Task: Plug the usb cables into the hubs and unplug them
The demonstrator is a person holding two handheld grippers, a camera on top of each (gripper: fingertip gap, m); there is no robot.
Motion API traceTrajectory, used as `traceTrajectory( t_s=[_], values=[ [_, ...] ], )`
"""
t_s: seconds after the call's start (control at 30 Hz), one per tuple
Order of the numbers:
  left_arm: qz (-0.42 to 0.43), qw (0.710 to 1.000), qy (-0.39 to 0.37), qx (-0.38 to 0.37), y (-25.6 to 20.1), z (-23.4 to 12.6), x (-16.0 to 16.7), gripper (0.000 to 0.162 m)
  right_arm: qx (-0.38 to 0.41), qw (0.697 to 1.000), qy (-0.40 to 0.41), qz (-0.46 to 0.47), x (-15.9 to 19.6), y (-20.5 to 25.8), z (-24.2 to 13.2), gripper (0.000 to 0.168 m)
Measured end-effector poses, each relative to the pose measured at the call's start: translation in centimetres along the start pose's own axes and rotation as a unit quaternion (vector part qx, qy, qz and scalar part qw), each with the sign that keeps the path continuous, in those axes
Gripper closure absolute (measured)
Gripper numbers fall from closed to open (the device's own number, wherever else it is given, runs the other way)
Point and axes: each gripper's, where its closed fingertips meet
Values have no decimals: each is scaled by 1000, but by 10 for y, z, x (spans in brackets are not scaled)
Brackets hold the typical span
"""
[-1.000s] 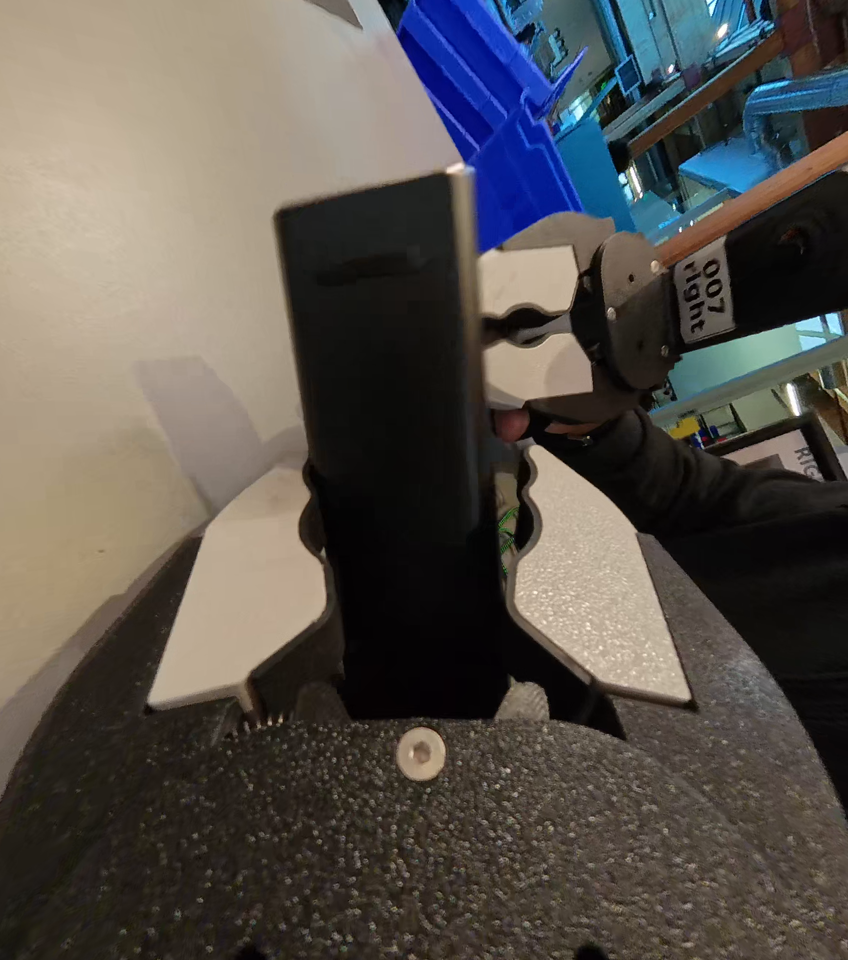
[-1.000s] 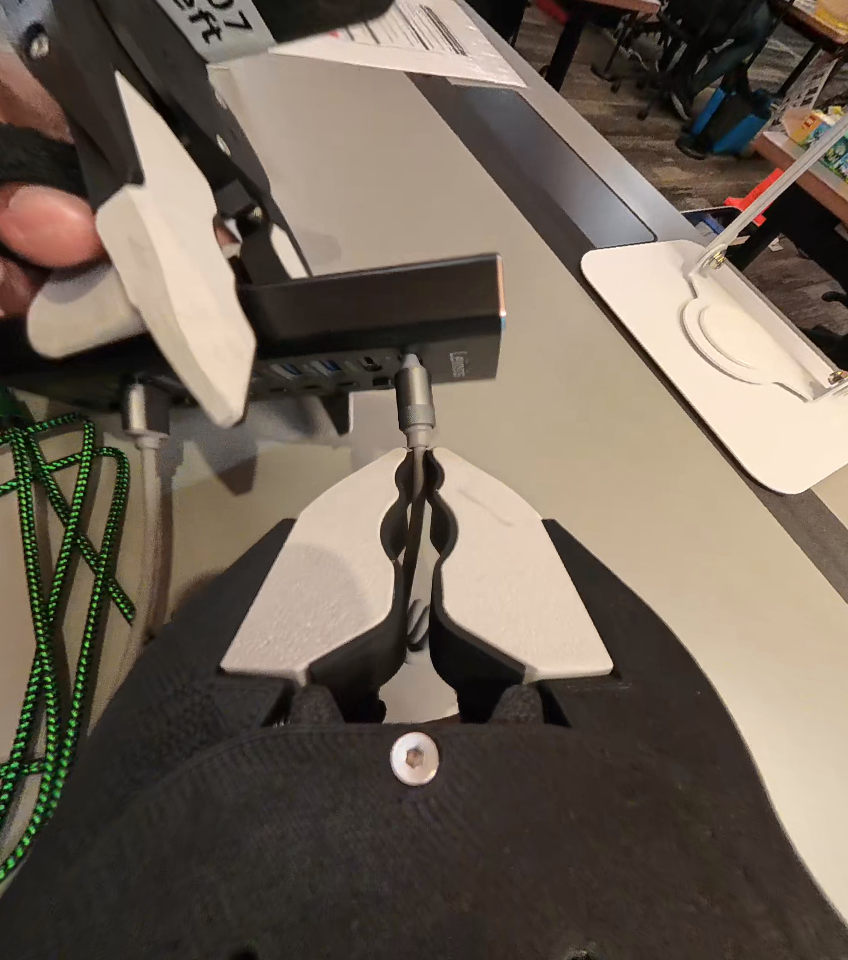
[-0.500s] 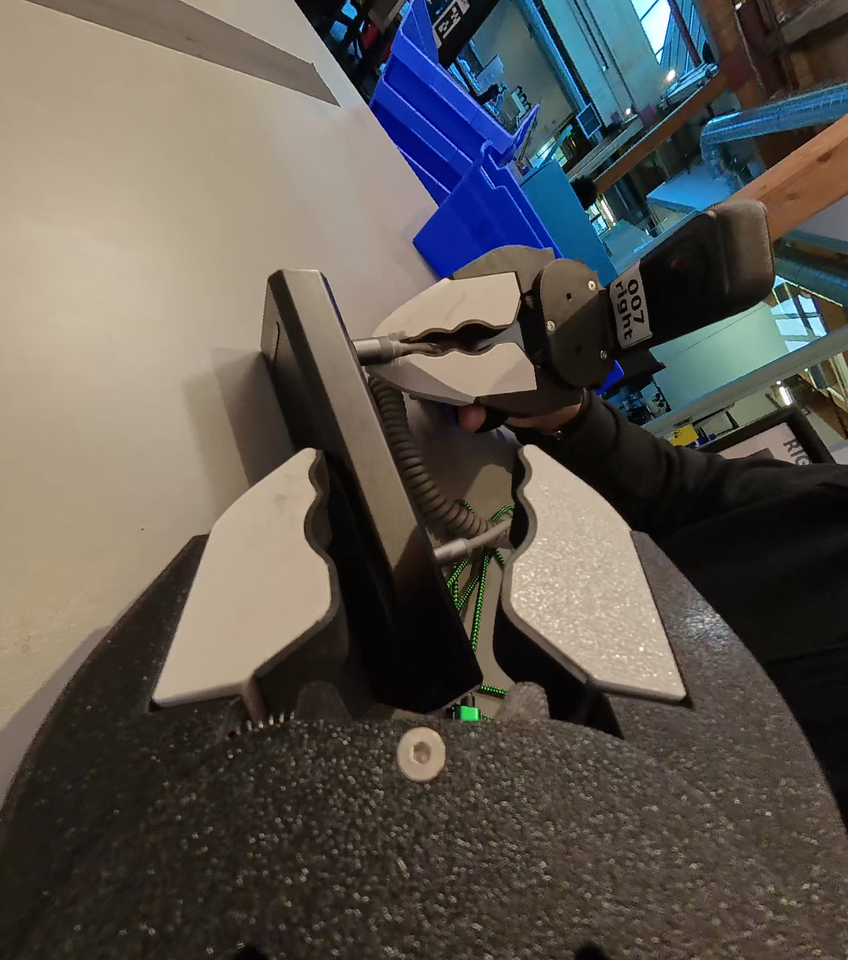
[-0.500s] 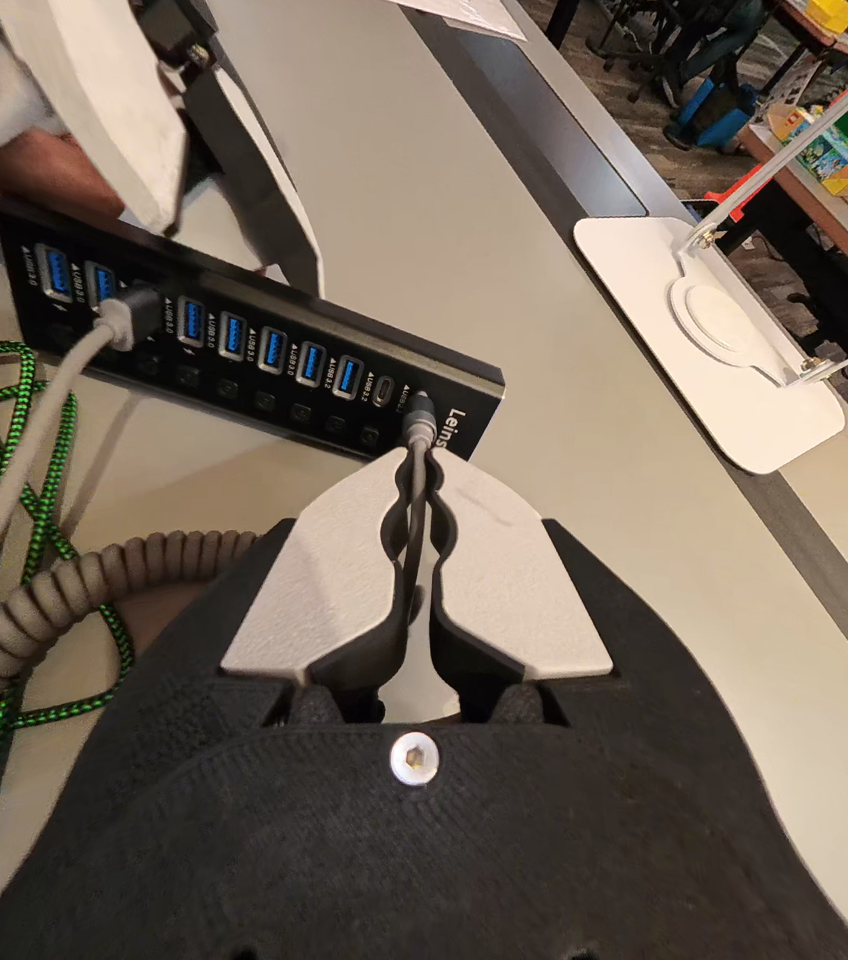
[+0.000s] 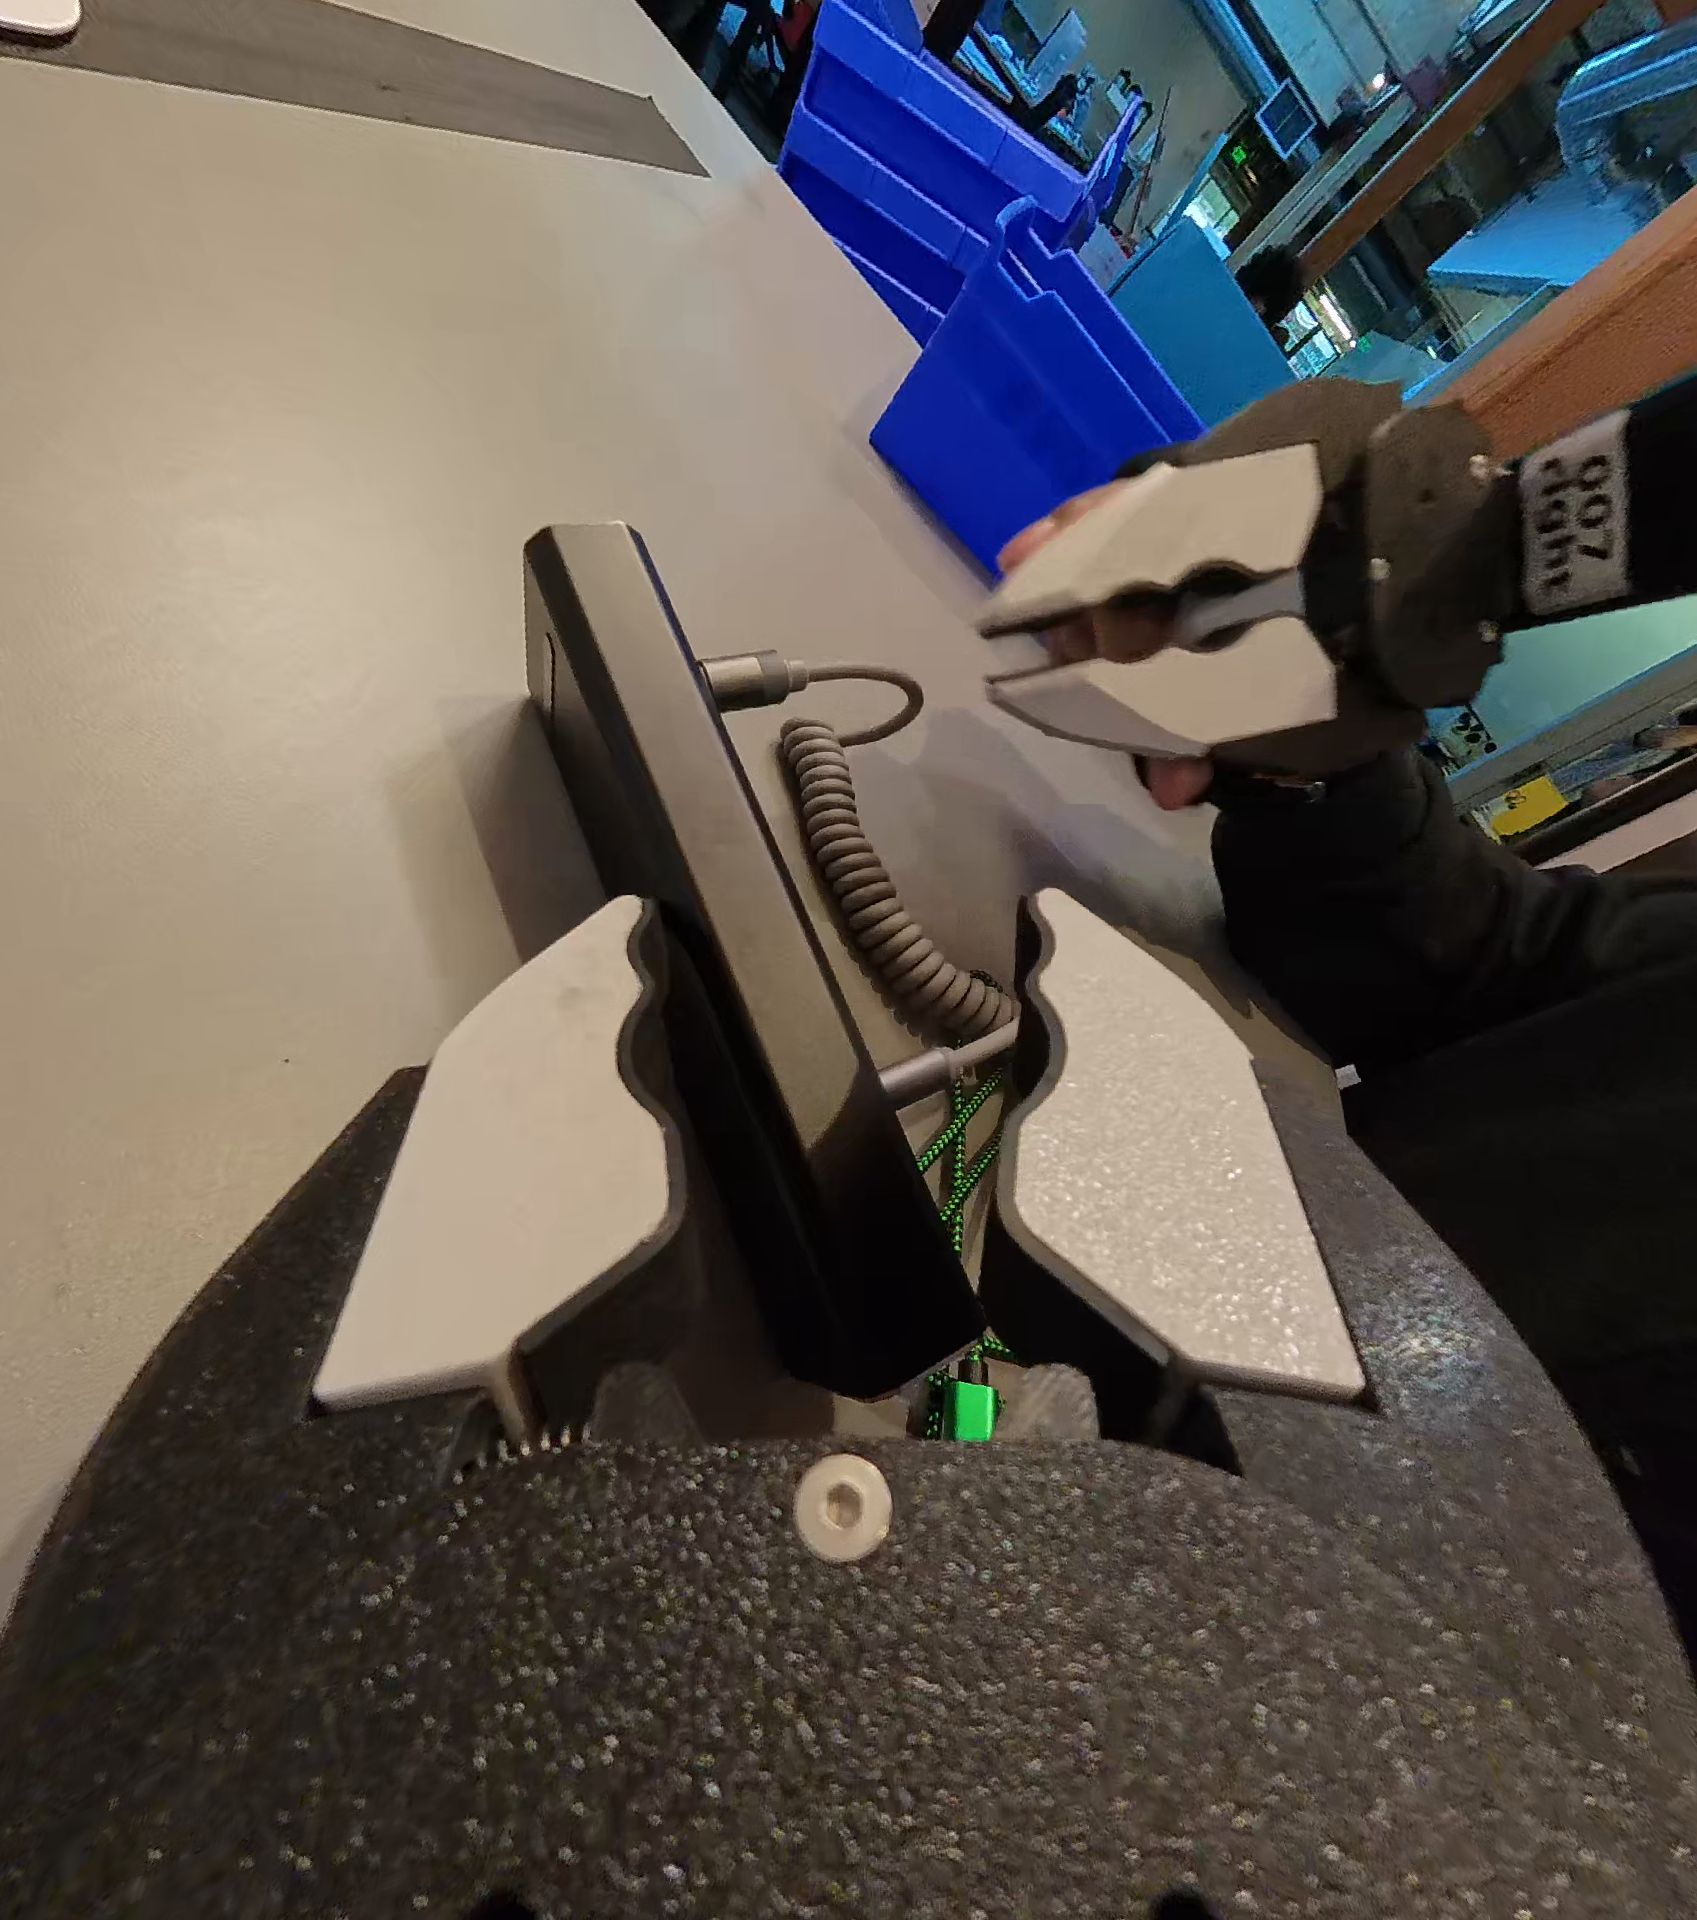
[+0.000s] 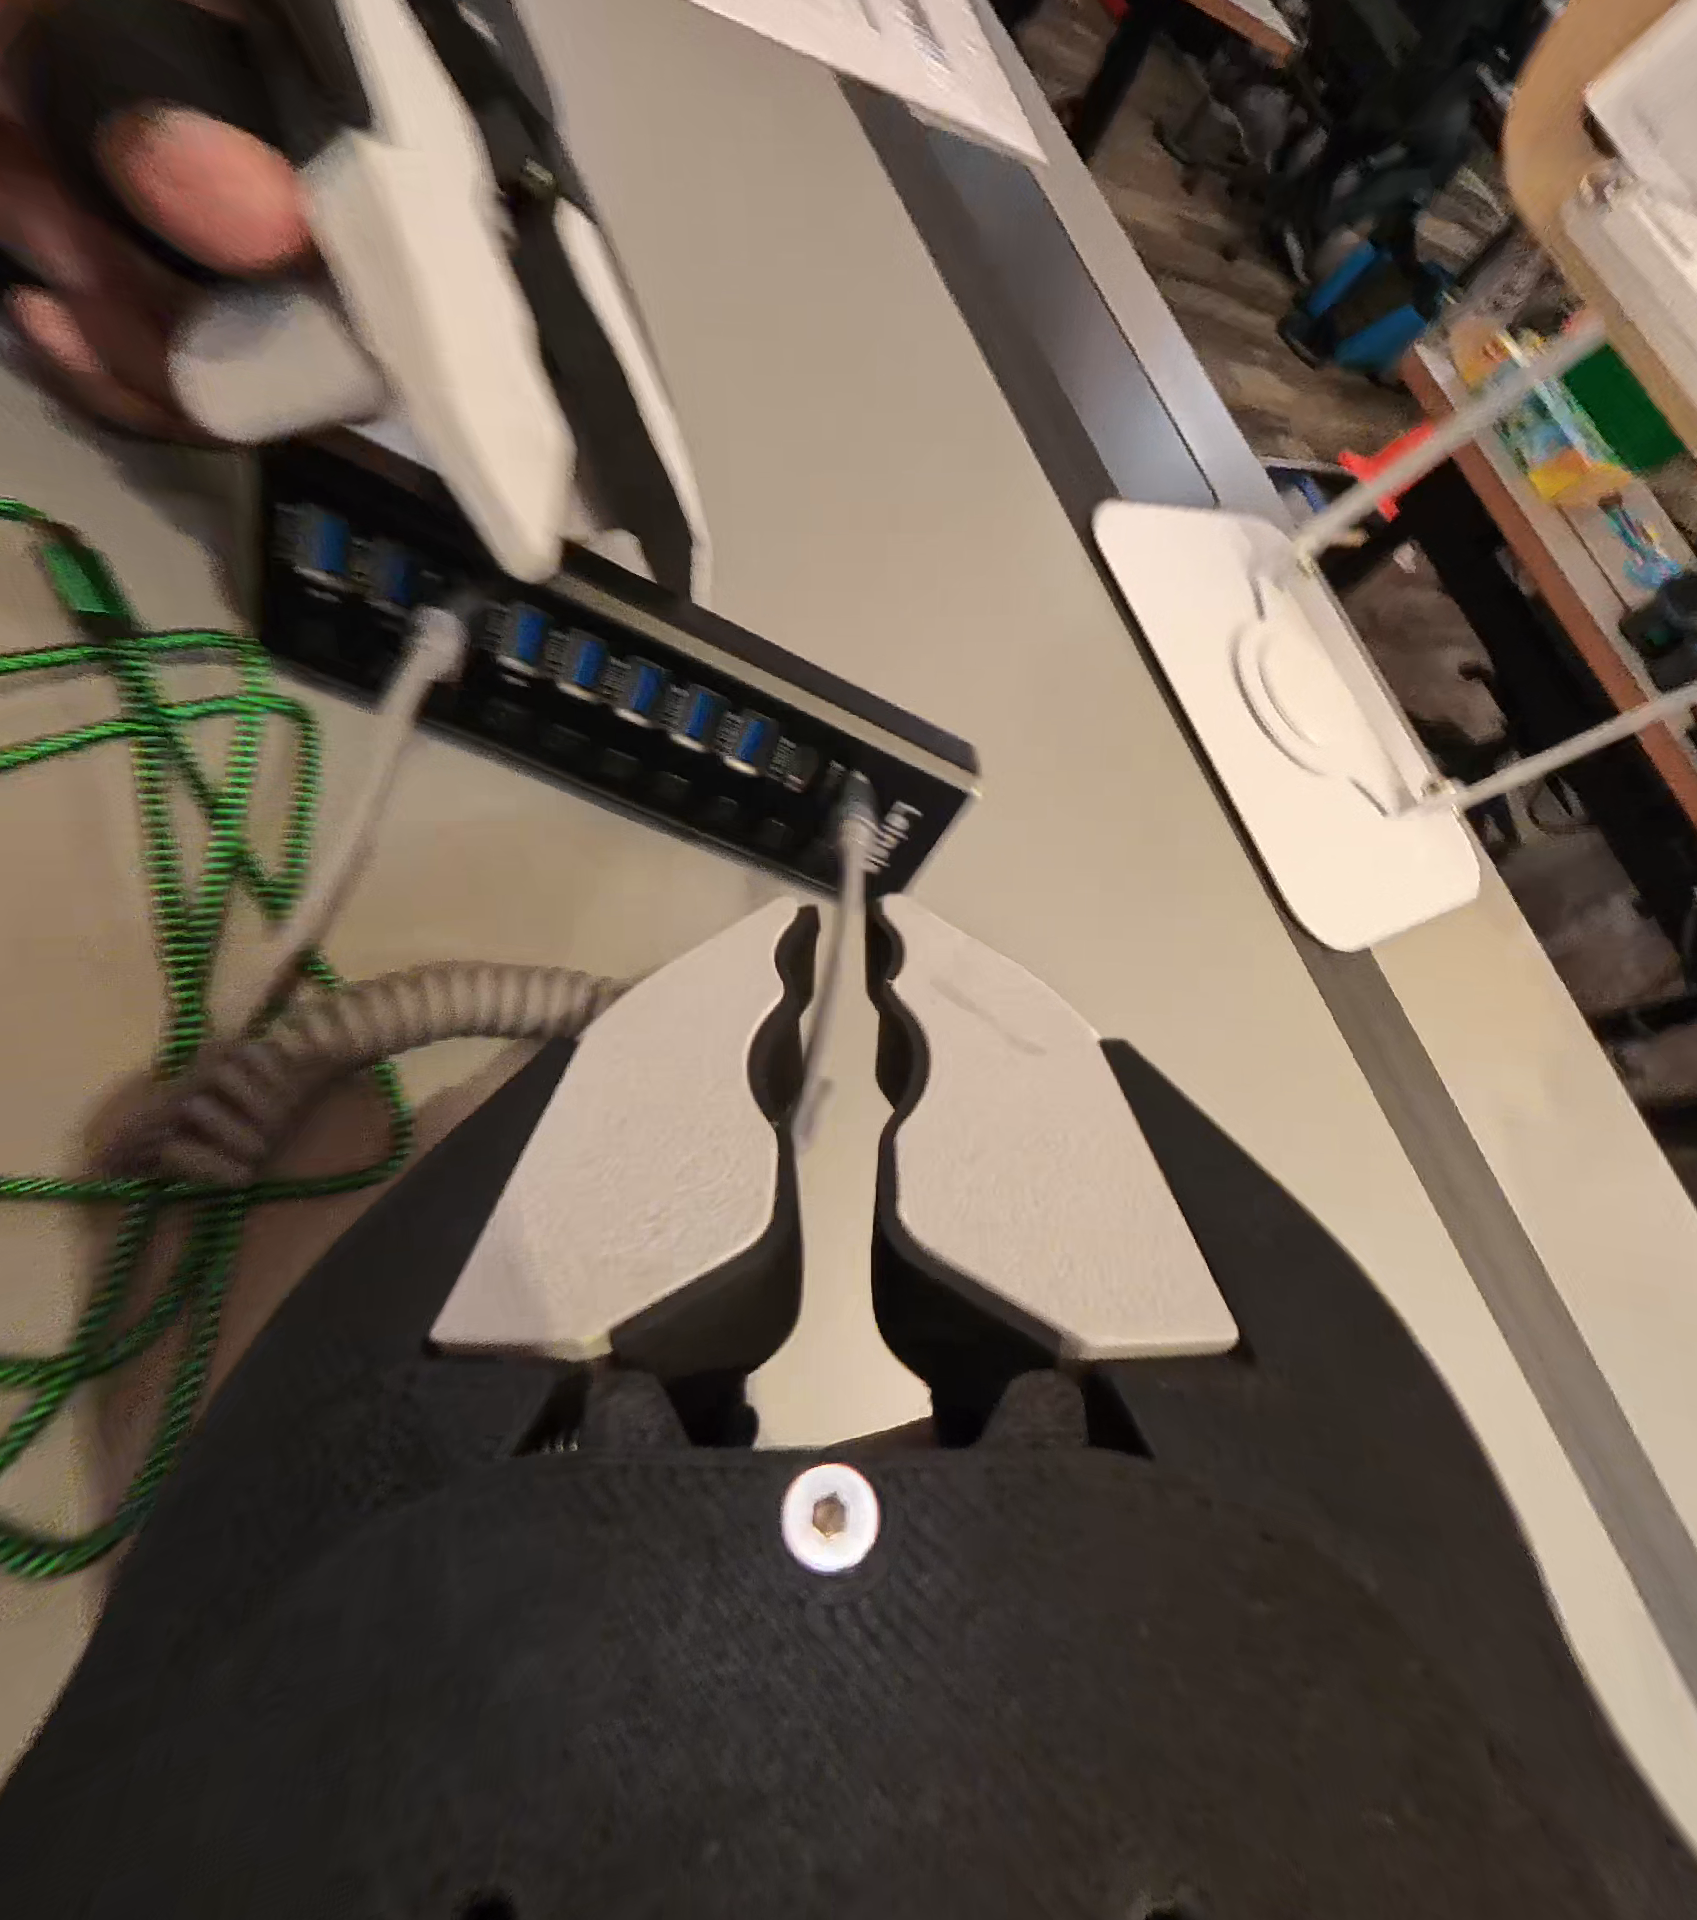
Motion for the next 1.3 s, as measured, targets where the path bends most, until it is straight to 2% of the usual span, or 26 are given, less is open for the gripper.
traceTrajectory(
  t_s=[0.2, 0.3, 0.37, 0.57, 0.73, 1.03, 1.3],
  values=[
    [4, 1000, -5, -7, 1, 0, -1, 99, -181, 981, -54, -52, -41, 84, -25, 159],
    [3, 1000, -8, -7, 1, 0, -2, 99, -211, 975, -7, -71, -39, 121, -14, 148],
    [5, 1000, -7, -6, 1, 0, -1, 99, -199, 977, 30, -75, -35, 134, -2, 145],
    [5, 1000, -4, -3, -1, 0, 0, 100, -140, 982, 104, -69, -11, 138, 28, 146],
    [5, 1000, -4, 1, -2, 0, 1, 102, -134, 983, 116, -56, -2, 131, 31, 166],
    [14, 1000, -20, -6, -4, -7, 1, 102, -257, 961, 102, 17, -7, 145, -3, 166],
    [35, 999, -35, -12, -7, -18, -7, 103, -291, 951, 70, 80, -10, 149, -23, 166]
  ],
)
Point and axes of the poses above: each gripper's, where its closed fingertips meet, z out along the fingers, x out of its underside, y = z × x across the jaws, and after that the axes turned 2 degrees about y, right-handed
